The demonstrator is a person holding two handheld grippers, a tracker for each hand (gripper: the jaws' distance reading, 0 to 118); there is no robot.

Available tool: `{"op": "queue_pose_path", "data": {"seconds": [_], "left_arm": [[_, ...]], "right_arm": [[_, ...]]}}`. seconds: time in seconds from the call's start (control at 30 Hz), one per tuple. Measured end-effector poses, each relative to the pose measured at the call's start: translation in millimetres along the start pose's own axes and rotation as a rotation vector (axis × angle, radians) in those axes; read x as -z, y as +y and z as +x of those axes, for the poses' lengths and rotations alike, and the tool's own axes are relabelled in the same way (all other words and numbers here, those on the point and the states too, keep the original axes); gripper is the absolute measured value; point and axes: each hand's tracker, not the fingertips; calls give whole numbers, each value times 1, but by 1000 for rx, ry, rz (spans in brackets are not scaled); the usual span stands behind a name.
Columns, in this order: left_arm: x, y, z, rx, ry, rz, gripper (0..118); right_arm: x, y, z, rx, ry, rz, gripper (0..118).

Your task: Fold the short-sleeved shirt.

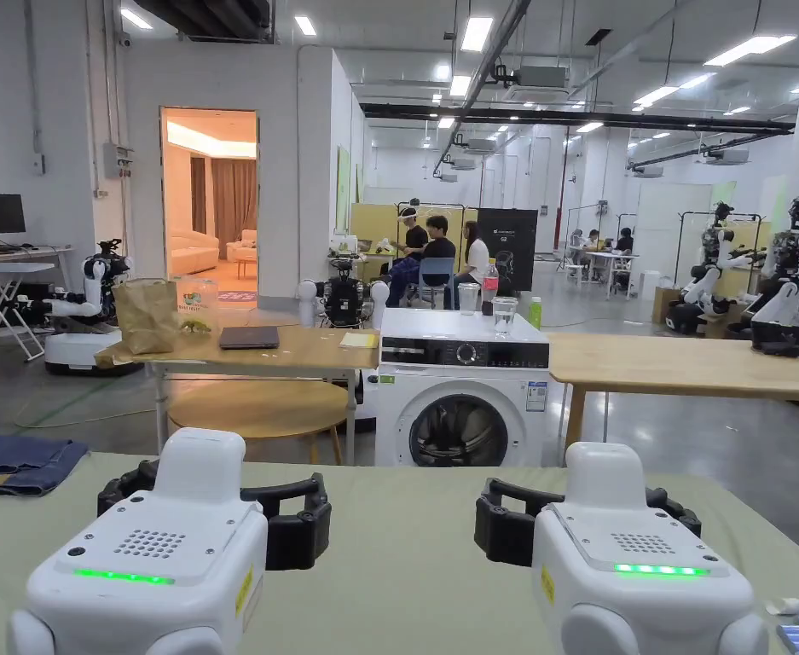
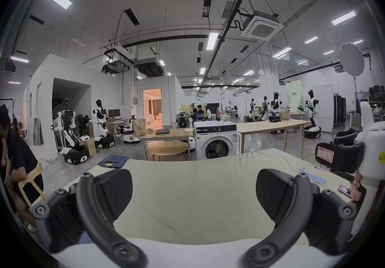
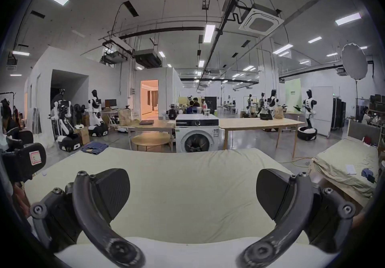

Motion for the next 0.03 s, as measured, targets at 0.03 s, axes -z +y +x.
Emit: {"op": "queue_pose_path", "data": {"seconds": [0.03], "left_arm": [[0, 0, 0, -1, 1, 1, 116]], "right_arm": [[-1, -1, 1, 0, 6, 10, 118]]}}
